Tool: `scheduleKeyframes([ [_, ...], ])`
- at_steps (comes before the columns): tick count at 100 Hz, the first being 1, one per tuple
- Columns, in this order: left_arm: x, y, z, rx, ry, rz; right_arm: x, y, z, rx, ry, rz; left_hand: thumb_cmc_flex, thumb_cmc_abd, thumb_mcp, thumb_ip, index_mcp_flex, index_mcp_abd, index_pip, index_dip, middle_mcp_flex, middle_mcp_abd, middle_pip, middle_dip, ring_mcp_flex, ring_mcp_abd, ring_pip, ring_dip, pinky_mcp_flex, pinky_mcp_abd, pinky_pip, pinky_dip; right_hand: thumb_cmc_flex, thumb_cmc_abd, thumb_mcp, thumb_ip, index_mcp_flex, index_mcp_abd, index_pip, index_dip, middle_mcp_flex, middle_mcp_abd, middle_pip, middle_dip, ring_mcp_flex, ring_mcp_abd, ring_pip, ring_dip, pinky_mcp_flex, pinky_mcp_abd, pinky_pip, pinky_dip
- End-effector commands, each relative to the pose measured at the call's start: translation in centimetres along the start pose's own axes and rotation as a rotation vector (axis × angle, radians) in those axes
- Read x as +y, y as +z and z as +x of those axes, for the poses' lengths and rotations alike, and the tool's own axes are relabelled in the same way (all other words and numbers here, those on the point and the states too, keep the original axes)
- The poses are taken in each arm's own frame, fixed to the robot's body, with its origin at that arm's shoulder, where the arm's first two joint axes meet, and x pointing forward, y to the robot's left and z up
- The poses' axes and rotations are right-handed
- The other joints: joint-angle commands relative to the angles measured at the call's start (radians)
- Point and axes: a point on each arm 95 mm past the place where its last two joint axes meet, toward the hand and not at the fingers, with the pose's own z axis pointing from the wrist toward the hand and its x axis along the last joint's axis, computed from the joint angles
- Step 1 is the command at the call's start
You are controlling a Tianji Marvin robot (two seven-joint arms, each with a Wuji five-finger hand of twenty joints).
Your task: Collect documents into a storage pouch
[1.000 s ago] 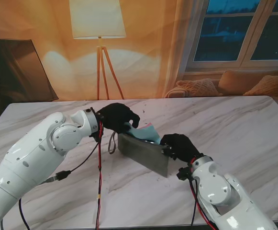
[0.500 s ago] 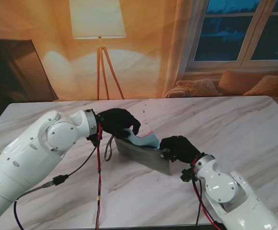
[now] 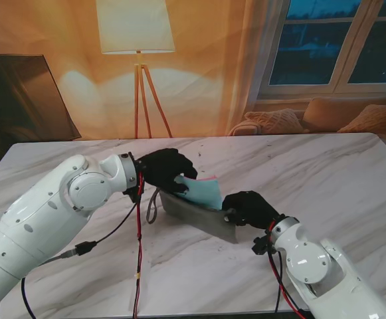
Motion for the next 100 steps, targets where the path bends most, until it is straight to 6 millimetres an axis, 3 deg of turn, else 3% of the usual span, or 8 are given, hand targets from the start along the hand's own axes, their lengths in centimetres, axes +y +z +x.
scheduleKeyframes([
  [1,0.1,0.5,0.2,0.000,-0.042,-0.010,-0.2,-0.1,0.1,-0.007,0.003,0.015,0.057,0.025,-0.029,-0.045,-0.047,-0.001,-0.039,0.000,0.037,0.015,0.007,-0.059,0.005,0.044,-0.024,-0.038,0.037,-0.008,0.022,-0.007,0.039,0.028,0.023,0.027,0.014,-0.066,0.037,0.019,-0.007,-0.043,-0.011,0.009,-0.038,-0.038,-0.024,0.000,-0.007,-0.026,-0.002,0.026],
  [9,0.0,0.7,0.2,0.002,-0.072,-0.003,-0.2,-0.1,0.1,-0.012,0.007,0.016,0.174,0.022,-0.057,-0.080,-0.025,-0.003,-0.061,-0.001,0.210,0.001,0.049,0.077,0.119,0.065,0.056,-0.056,0.144,0.016,0.088,-0.014,0.028,0.026,0.023,0.026,0.004,-0.067,0.046,0.013,-0.010,-0.040,-0.014,0.011,-0.040,-0.036,-0.025,0.002,-0.011,-0.027,-0.003,0.031],
  [16,-0.1,0.8,0.2,0.006,-0.069,-0.009,-0.2,-0.2,0.1,-0.016,0.009,0.017,0.234,0.024,-0.081,-0.083,0.012,-0.010,-0.008,-0.009,0.289,0.001,0.233,0.154,0.220,0.050,0.213,-0.018,0.231,0.030,0.157,-0.024,0.017,0.024,0.021,0.023,-0.003,-0.067,0.053,0.007,-0.012,-0.038,-0.016,0.013,-0.042,-0.036,-0.027,0.004,-0.013,-0.027,-0.004,0.034],
  [35,-0.7,0.4,0.1,0.013,-0.023,-0.062,-0.1,-0.3,0.1,-0.027,0.024,0.015,0.206,0.004,-0.038,-0.005,-0.001,-0.056,0.125,0.101,0.315,0.008,0.532,0.257,0.328,-0.068,0.484,0.113,0.284,0.011,0.250,0.058,-0.141,-0.029,0.039,-0.001,-0.100,-0.046,0.047,-0.036,-0.085,-0.026,-0.013,-0.002,-0.085,-0.044,-0.082,0.019,-0.055,-0.024,-0.030,0.046],
  [48,-1.3,0.3,0.1,0.022,0.010,-0.107,-0.1,-0.3,0.1,-0.035,0.027,0.005,0.174,-0.023,0.018,0.031,0.004,-0.064,0.147,0.183,0.338,0.008,0.584,0.297,0.369,-0.109,0.550,0.135,0.313,-0.003,0.280,0.093,-0.230,-0.031,0.058,-0.006,-0.138,-0.018,-0.057,-0.002,-0.147,-0.026,0.011,-0.072,-0.109,-0.039,-0.123,0.044,-0.076,-0.022,-0.046,0.053],
  [62,-1.4,0.6,0.2,0.028,0.019,-0.144,-0.1,-0.3,0.0,-0.041,0.026,-0.005,0.161,-0.044,0.055,0.046,0.017,-0.052,0.148,0.195,0.360,0.013,0.606,0.312,0.401,-0.118,0.586,0.139,0.341,-0.002,0.305,0.103,-0.260,0.001,0.049,0.036,-0.161,0.009,-0.175,0.054,-0.189,-0.025,0.008,-0.103,-0.123,-0.035,-0.140,0.045,-0.086,-0.018,-0.053,0.056],
  [80,-0.7,1.9,0.1,0.039,0.004,-0.132,-0.1,-0.3,-0.1,-0.052,0.030,-0.017,0.140,-0.061,0.077,0.039,0.029,-0.022,0.130,0.116,0.378,0.003,0.592,0.299,0.416,-0.115,0.580,0.117,0.367,-0.004,0.318,0.086,-0.260,0.001,0.095,0.112,-0.180,0.030,-0.243,0.087,-0.221,-0.025,0.006,-0.110,-0.121,-0.039,-0.140,0.045,-0.077,-0.019,-0.049,0.058],
  [100,0.3,3.0,0.0,0.057,-0.032,-0.142,-0.1,-0.3,-0.2,-0.057,0.026,-0.019,0.148,-0.044,0.056,0.018,0.015,-0.027,0.138,0.075,0.363,-0.005,0.566,0.281,0.387,-0.097,0.543,0.100,0.339,-0.004,0.297,0.062,-0.201,-0.012,0.104,0.095,-0.174,0.028,-0.239,0.103,-0.209,-0.028,0.018,-0.109,-0.101,-0.041,-0.127,0.045,-0.056,-0.022,-0.038,0.059],
])
